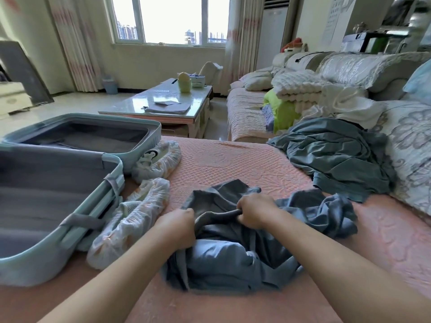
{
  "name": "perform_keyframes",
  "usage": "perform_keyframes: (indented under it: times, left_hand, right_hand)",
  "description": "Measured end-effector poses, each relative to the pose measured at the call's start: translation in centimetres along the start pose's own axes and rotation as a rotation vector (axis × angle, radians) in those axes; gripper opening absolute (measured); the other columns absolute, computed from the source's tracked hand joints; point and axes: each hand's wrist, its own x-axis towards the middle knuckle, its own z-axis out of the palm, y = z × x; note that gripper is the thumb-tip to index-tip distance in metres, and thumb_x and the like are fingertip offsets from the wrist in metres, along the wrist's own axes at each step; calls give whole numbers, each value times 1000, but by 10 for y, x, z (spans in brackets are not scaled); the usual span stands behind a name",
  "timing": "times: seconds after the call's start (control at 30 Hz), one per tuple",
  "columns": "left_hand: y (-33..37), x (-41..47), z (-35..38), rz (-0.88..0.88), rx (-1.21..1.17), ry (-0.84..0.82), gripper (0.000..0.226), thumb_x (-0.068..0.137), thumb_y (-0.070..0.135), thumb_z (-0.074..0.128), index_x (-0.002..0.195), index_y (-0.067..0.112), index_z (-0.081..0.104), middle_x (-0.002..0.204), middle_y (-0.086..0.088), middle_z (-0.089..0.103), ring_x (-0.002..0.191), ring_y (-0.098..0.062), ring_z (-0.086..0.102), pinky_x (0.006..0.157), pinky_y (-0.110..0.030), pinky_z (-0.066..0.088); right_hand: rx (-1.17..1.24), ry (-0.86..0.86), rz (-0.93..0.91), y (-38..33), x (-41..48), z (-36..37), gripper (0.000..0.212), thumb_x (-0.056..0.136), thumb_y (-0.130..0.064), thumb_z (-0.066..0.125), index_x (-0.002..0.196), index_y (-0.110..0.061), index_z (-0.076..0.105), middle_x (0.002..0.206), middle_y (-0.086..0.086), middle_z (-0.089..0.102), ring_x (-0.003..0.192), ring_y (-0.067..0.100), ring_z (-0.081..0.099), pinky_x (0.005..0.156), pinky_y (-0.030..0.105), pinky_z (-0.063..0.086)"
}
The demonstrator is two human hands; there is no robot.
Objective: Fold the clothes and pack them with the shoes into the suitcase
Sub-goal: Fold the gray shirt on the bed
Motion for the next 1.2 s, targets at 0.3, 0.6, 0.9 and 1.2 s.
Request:
perform_keyframes:
  times: [0.3,0.6,0.9,1.2]
  left_hand:
    - [-11,67,-51,-228,-984,297,20,90,10,47,98,8,65,80,-21,71,69,-32,72,64,-43,61]
    - [34,92,-48,194,-1341,487,60,101,4,47,139,49,36,90,18,61,69,2,54,70,-28,52]
    - [67,75,25,619,46,303,80,95,28,57,155,47,8,165,5,10,146,-19,22,117,-41,29]
    - [45,81,0,679,-108,558,28,98,17,58,117,33,71,96,5,56,90,-14,50,75,-32,53]
  right_hand:
    - [1251,235,385,25,56,-31,23,89,1,45,75,-5,62,62,15,65,42,24,55,44,27,42]
    - [1249,361,-71,45,66,-39,85,93,3,58,160,-28,15,156,0,37,143,24,40,112,31,37]
    - [402,49,-44,73,-5,23,40,83,-28,61,123,-31,58,121,2,50,116,22,51,100,32,43]
    - [158,47,42,99,-27,17,31,84,-12,51,108,-31,56,118,5,65,111,32,60,83,35,48]
